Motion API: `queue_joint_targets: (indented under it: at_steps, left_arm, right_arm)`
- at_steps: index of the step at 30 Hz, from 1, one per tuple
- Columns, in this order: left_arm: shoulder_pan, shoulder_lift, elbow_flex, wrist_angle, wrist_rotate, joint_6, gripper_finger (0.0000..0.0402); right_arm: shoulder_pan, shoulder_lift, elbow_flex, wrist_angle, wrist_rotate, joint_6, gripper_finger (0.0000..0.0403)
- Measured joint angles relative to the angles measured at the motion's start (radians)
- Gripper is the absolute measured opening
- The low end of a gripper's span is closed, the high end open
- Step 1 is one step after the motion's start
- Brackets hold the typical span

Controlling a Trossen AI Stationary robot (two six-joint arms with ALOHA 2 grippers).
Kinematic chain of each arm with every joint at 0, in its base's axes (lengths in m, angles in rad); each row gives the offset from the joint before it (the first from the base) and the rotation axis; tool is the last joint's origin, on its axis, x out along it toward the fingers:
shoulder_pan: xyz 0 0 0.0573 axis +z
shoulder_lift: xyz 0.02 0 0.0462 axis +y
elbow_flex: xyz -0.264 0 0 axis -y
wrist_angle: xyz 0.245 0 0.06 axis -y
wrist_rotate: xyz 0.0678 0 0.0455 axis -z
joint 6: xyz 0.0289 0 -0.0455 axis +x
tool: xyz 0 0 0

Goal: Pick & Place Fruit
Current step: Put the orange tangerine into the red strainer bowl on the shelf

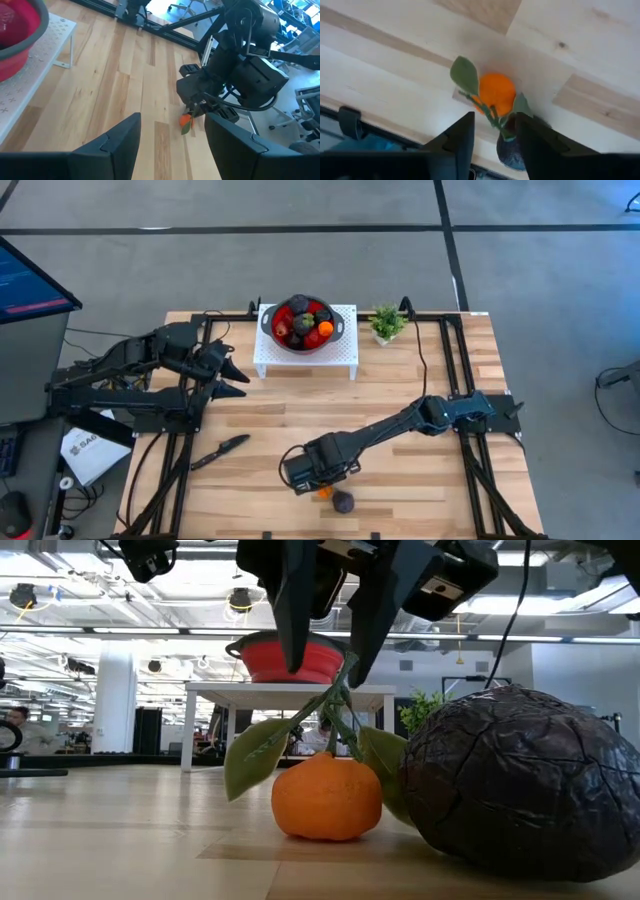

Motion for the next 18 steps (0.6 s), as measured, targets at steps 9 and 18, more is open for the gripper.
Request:
queue_joint_targets:
  at_steps: [9, 18]
  left_arm:
    - [0.0, 0.0, 0.0, -0.002, 0.0, -0.003, 0.0213]
    - [0.0, 0.0, 0.0, -0.004, 0.0, -0.003, 0.0213]
  right_arm:
    - [0.009, 0.027, 0.001, 0.013, -0.055, 0.004, 0.0123]
    - [0.013, 0.03, -0.002, 0.003, -0.046, 0.008, 0.0113]
